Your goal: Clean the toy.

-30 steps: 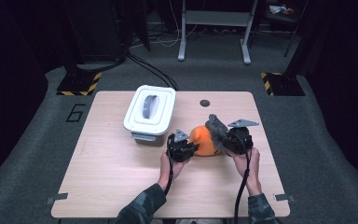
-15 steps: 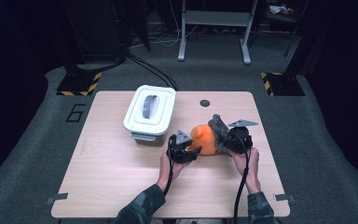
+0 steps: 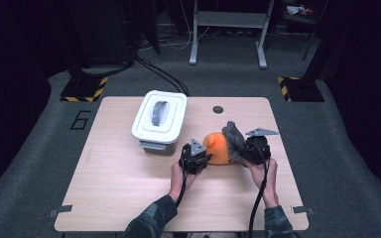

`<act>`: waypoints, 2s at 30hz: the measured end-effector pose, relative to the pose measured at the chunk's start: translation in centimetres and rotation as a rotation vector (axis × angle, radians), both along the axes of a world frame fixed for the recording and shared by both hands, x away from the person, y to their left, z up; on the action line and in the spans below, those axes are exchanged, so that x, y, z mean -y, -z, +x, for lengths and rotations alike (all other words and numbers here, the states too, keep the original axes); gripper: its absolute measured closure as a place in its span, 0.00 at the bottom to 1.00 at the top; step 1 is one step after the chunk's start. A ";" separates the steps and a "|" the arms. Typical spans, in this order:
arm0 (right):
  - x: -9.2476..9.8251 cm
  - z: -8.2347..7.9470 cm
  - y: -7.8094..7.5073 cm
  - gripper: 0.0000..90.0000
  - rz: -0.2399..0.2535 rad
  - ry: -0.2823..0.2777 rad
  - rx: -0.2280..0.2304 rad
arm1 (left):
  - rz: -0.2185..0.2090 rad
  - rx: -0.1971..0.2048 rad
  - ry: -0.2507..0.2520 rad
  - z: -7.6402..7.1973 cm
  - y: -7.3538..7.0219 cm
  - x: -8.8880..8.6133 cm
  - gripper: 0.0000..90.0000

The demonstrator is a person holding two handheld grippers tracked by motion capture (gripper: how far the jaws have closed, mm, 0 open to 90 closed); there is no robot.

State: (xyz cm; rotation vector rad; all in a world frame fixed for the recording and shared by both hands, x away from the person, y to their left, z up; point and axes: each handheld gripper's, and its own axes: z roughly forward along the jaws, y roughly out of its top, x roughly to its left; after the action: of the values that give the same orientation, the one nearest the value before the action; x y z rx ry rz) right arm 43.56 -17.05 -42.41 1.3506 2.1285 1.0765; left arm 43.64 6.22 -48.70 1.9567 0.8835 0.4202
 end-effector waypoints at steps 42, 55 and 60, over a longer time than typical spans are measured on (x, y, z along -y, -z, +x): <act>-0.8 -0.1 0.6 0.87 -0.088 0.033 -0.004 | -0.073 -0.085 0.030 -0.1 -0.3 -0.5 0.89; 1.4 1.0 2.7 0.87 -0.053 0.093 -0.085 | -0.060 -0.076 0.037 -0.2 -0.3 -0.4 0.89; 2.0 1.4 3.3 0.87 -0.048 0.112 -0.107 | -0.064 -0.076 0.034 -0.2 -0.3 -0.4 0.89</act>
State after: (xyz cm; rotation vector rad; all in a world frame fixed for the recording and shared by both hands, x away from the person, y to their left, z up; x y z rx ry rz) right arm 44.96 -19.03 -45.73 1.5166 2.1110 0.9221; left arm 43.48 6.59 -48.39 1.9368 0.9005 0.2961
